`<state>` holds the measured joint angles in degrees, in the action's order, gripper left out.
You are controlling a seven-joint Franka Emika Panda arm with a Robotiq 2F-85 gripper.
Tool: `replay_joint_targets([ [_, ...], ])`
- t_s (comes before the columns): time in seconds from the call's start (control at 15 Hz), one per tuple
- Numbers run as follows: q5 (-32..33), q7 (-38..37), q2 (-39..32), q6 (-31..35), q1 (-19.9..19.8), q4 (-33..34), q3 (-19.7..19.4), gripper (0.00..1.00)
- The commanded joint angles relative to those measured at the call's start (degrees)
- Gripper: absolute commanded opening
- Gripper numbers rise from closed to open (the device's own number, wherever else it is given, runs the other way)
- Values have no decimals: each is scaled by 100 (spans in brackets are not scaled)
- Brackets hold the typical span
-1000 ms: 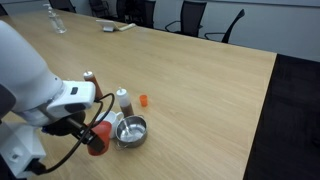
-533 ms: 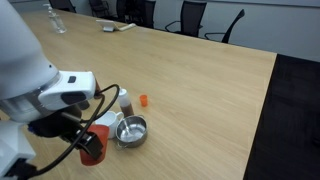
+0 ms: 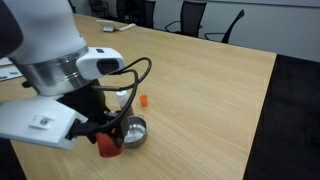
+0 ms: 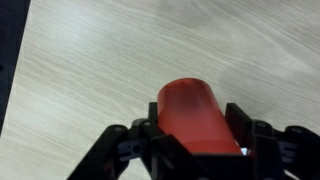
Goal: Pick up the orange cup from the table, pour its contents in the silver pot and put the orange cup back on the table.
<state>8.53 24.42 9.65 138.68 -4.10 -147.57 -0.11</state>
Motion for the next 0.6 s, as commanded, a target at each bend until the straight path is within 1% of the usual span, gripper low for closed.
replay_joint_targets([
  [0.0, 185, 222, -625, -318, 207, 574, -67, 43],
  [0.2, 301, 220, -1217, -448, 309, 1032, -2, 43],
  [0.53, 710, 239, -1867, -1265, 420, 1668, 77, 43],
])
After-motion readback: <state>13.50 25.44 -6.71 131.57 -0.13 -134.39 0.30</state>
